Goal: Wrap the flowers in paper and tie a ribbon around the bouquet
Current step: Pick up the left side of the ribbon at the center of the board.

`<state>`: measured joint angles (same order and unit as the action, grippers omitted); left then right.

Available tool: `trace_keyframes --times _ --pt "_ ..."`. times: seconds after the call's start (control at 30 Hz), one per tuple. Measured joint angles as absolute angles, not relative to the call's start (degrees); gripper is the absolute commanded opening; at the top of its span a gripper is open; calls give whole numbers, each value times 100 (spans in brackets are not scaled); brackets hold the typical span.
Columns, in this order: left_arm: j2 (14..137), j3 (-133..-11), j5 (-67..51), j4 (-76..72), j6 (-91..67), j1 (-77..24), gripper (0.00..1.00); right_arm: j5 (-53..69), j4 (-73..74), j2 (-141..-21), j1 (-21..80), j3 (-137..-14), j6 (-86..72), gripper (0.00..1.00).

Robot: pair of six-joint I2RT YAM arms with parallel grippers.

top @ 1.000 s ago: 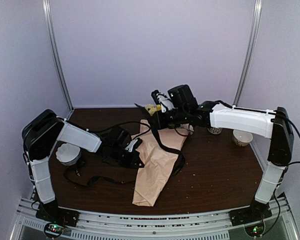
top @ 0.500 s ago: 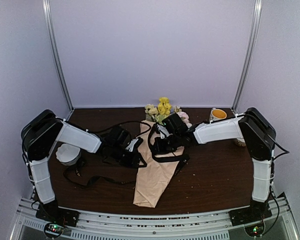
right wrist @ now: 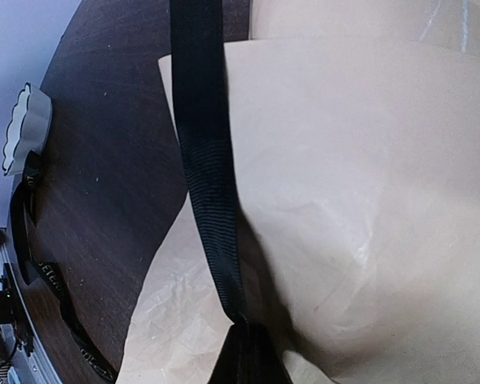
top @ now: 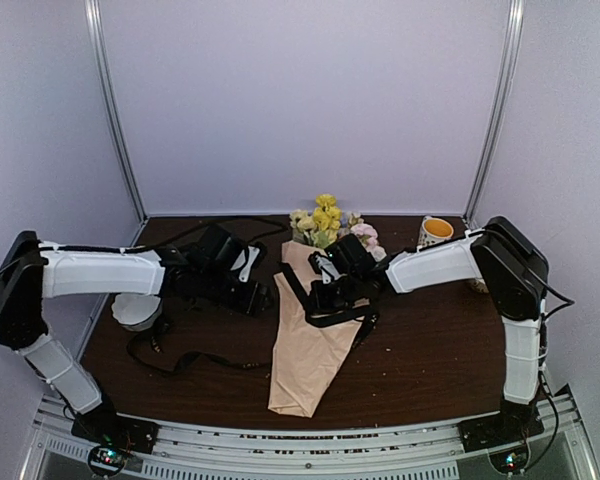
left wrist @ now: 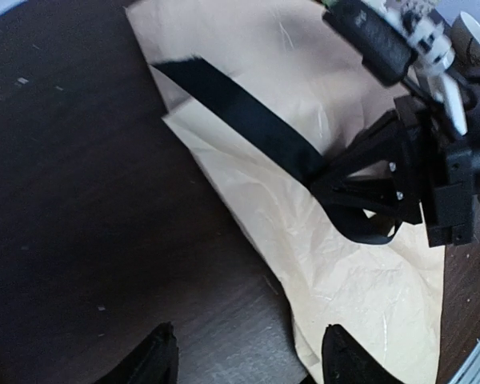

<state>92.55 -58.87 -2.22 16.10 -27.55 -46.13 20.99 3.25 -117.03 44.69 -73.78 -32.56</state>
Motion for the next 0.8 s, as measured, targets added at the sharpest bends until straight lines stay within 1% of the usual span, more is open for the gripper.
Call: trace_keyframes --times 0.13,0.23,0.33,0.43,0.5,0.57,0.6,0.63,0.7,0.73,0.8 --pt "8265 -5837 779 2075 -2668 -4685 64 2102 309 -11703 4469 -7334 -3249 0" --pt "7546 -5618 1332 2536 -2882 -4598 63 2099 301 -11703 4469 -7317 -3225 0" --pt "7109 -5240 1608 3205 -3387 -4136 63 2099 272 -11699 4469 -7286 -3190 0" --pt "6619 -4480 1730 3837 -4086 -3634 64 2102 272 -11697 4469 -7271 -3162 0" --pt "6176 -3977 1734 4163 -4530 -3395 61 2102 279 -11692 4469 -7271 -3142 0" --pt "5736 -3640 1739 4403 -4910 -3159 53 2102 281 -11690 4469 -7271 -3124 0" --pt "5516 -3514 1765 4512 -5103 -3024 52 2104 281 -11690 4469 -7271 -3122 0" --pt "5354 -3441 1811 4593 -5280 -2928 55 2106 281 -11690 4469 -7271 -3120 0" --pt "5162 -3387 1964 4746 -5537 -2808 66 2108 279 -11690 4469 -7271 -3116 0" --pt "5122 -3385 2018 4805 -5697 -2753 68 2115 276 -11690 4469 -7271 -3114 0" --pt "5124 -3350 2023 4827 -5951 -2587 67 2132 274 -11690 4469 -7271 -3100 0"
